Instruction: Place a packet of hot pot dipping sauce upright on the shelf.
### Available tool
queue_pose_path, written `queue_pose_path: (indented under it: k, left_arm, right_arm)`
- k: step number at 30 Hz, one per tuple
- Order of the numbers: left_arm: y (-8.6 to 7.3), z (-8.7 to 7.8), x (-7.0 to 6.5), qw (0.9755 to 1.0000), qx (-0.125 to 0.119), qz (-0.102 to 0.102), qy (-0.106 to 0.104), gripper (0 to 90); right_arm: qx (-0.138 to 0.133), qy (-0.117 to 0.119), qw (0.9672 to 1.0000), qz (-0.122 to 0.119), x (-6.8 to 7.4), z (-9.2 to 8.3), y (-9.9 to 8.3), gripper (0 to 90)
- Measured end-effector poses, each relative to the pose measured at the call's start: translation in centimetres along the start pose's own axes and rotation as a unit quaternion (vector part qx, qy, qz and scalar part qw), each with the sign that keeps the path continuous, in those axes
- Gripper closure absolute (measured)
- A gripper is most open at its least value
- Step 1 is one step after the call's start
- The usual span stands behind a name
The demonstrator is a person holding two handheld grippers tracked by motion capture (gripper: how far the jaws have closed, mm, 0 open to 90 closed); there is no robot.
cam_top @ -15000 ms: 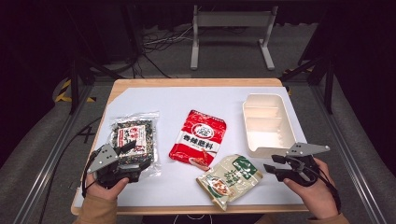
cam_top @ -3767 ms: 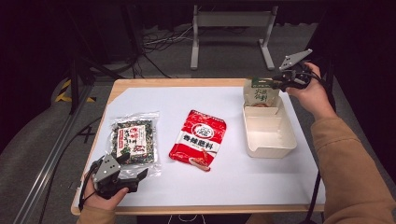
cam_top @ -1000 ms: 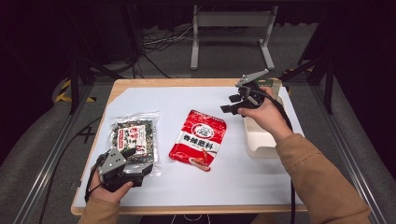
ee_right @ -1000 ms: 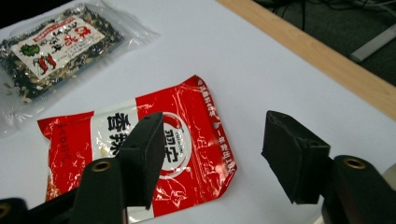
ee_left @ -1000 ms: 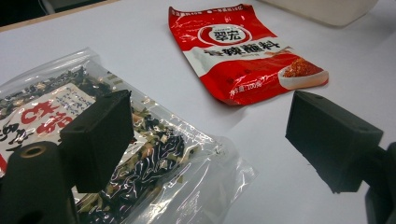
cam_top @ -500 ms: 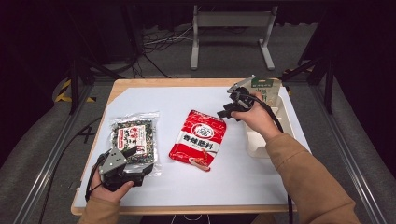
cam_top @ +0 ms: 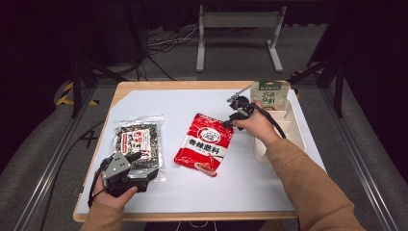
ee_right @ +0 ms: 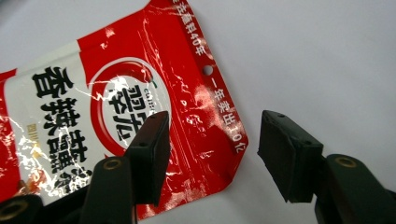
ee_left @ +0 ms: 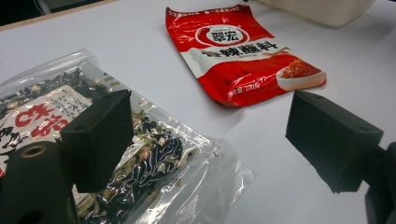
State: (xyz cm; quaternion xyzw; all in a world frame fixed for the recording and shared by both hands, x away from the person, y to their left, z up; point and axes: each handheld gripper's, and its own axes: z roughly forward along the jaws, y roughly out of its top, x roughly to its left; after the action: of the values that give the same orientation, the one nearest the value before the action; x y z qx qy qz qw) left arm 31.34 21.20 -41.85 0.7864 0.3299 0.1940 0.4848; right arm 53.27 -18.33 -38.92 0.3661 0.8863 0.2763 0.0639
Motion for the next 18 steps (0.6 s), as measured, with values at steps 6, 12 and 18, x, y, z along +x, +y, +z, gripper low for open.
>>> queue_pose_path:
  k: [6, 12, 18]
  left_arm:
    - [0.0, -0.1, 0.0, 1.0000, -0.002, -0.003, -0.001, 15.5]
    - [0.0, 0.0, 0.0, 1.0000, -0.001, -0.002, -0.002, 15.5]
    - [0.0, 0.0, 0.0, 1.0000, -0.002, -0.003, -0.002, 15.5]
  right_arm:
    - [0.021, -0.003, 0.9996, 0.019, -0.4, 1.2, -0.3, 42.4]
    - [0.029, -0.001, 0.9993, 0.024, -0.7, 1.8, -0.4, 41.9]
    - [0.040, 0.007, 0.9987, 0.029, -0.8, 2.3, -0.5, 42.1]
